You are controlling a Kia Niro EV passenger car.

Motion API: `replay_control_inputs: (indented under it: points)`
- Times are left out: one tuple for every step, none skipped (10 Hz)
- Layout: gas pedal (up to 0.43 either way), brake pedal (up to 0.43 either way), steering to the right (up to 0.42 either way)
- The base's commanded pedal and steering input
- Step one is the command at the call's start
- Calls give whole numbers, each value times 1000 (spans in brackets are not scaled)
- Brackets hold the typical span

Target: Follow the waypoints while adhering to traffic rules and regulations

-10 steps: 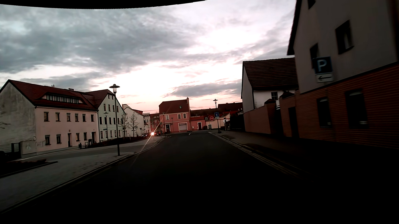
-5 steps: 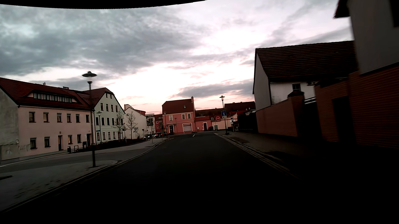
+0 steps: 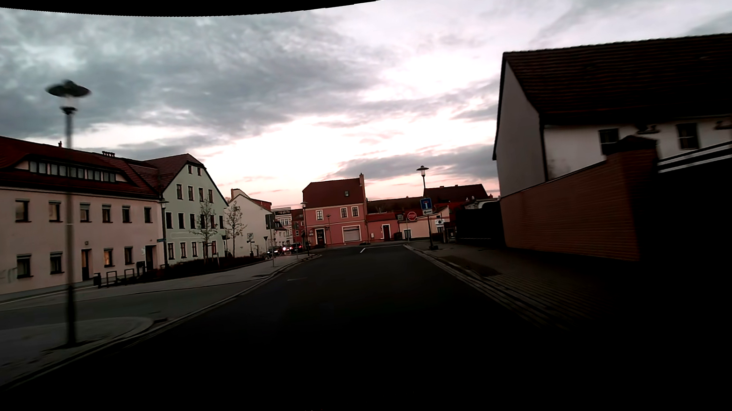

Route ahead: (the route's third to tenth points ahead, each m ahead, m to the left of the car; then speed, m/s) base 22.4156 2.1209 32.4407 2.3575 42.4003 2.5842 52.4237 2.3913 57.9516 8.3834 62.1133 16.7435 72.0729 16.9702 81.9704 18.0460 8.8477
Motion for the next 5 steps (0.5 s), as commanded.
replay_control_inputs:
  points:
    - [0, 0, -17]
    - [0, 0, -17]
    - [0, 0, -16]
    - [0, 0, -14]
    - [0, 0, -11]
